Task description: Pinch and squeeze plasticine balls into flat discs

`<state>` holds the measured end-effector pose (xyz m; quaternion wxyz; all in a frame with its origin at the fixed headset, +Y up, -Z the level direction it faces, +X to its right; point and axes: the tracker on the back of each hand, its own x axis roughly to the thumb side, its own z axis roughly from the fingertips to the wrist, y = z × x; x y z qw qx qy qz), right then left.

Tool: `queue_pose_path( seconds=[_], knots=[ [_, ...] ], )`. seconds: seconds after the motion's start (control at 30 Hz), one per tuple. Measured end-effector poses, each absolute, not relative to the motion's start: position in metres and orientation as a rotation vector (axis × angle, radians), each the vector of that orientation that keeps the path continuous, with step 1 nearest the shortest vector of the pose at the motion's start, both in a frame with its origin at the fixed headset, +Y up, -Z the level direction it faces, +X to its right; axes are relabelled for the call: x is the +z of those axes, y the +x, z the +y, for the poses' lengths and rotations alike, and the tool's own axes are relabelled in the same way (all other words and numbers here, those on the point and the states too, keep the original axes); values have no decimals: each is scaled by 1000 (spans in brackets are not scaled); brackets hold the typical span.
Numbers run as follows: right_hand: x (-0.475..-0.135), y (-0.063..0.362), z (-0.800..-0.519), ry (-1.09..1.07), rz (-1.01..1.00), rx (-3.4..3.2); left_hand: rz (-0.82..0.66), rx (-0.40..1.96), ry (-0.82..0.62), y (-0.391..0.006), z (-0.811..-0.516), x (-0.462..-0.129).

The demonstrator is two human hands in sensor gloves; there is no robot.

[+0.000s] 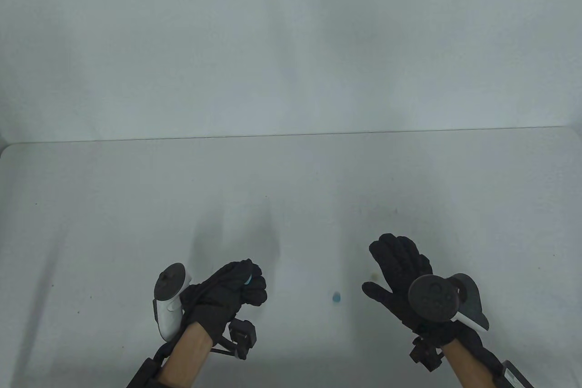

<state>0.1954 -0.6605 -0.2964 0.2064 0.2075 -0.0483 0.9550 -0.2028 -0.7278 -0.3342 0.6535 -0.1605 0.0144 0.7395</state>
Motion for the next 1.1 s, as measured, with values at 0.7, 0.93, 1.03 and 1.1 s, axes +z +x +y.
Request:
queue_pose_path(
  seconds=[0.7,0.93,1.03,1.1],
  knots=[
    [-296,195,-661,575,-126,2664,-17,1662,-414,-198,-729,-334],
    [-296,195,-660,579,-128,2660,-32,1658,-366,-199,-730,-335],
    [-296,194,-661,580,-119,2660,-125,1733,-476,-196,-733,-336],
    [-296,194,-661,578,-124,2663,-105,1725,-475,-193,-734,-335]
  ],
)
